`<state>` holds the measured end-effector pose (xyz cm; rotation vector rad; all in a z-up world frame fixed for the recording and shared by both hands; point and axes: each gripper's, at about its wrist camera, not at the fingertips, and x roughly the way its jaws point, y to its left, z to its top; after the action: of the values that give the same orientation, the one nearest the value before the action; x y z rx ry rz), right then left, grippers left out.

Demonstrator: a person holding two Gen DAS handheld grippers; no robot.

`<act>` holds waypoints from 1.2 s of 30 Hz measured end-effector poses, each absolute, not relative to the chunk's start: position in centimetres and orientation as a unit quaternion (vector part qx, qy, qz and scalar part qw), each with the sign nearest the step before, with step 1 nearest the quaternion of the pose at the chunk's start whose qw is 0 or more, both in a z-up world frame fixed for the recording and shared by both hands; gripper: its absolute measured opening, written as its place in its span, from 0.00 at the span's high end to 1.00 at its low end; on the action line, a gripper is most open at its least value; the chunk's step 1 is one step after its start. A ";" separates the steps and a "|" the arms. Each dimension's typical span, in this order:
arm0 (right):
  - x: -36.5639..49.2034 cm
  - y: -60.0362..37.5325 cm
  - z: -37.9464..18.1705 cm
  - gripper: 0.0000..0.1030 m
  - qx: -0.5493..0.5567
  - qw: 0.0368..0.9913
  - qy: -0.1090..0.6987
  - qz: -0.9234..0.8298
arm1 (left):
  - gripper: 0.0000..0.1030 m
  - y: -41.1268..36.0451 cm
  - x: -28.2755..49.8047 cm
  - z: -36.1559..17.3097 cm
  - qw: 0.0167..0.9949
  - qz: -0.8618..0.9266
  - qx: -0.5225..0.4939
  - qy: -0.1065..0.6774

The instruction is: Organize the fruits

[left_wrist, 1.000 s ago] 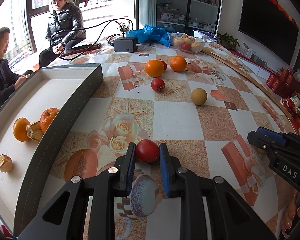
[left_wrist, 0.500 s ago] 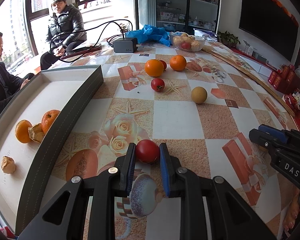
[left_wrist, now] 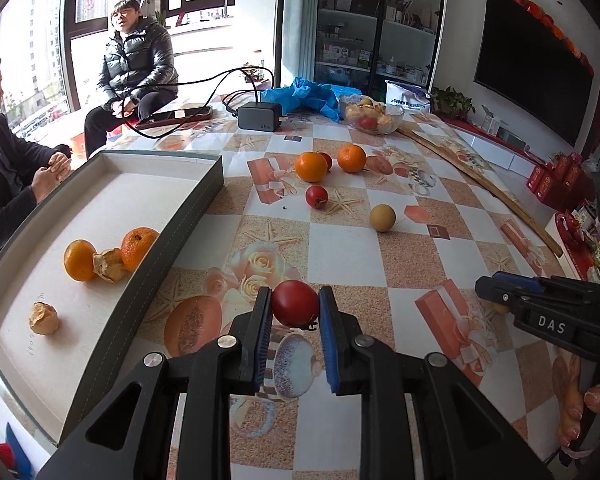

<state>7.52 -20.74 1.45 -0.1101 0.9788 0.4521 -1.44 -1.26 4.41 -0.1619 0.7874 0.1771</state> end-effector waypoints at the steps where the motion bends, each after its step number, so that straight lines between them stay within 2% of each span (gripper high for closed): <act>1: 7.6 -20.6 1.7 0.73 -0.050 0.856 0.466 0.219 | 0.76 -0.8 -1.6 5.0 0.918 0.088 -0.082 0.379; 14: 7.9 -13.0 4.8 0.73 -0.042 0.827 0.467 0.310 | 0.76 7.7 -4.9 8.3 0.916 0.159 -0.109 0.351; 25: 7.9 -0.1 6.1 0.73 -0.028 0.768 0.475 0.428 | 0.76 14.2 -5.6 6.1 0.886 0.230 -0.127 0.381; 33: 7.6 5.0 5.2 0.73 -0.041 0.752 0.483 0.447 | 0.76 15.9 -5.3 4.6 0.874 0.250 -0.131 0.397; 35: 7.6 5.8 5.0 0.73 -0.042 0.751 0.484 0.447 | 0.75 15.8 -5.4 4.6 0.875 0.252 -0.126 0.393; 36: 7.7 6.2 4.8 0.73 -0.044 0.749 0.487 0.447 | 0.70 15.7 -5.4 4.6 0.877 0.253 -0.123 0.390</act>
<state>7.74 6.18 4.80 -0.0955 1.0643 0.9778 -5.39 15.67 4.62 -0.2564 0.8143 0.5282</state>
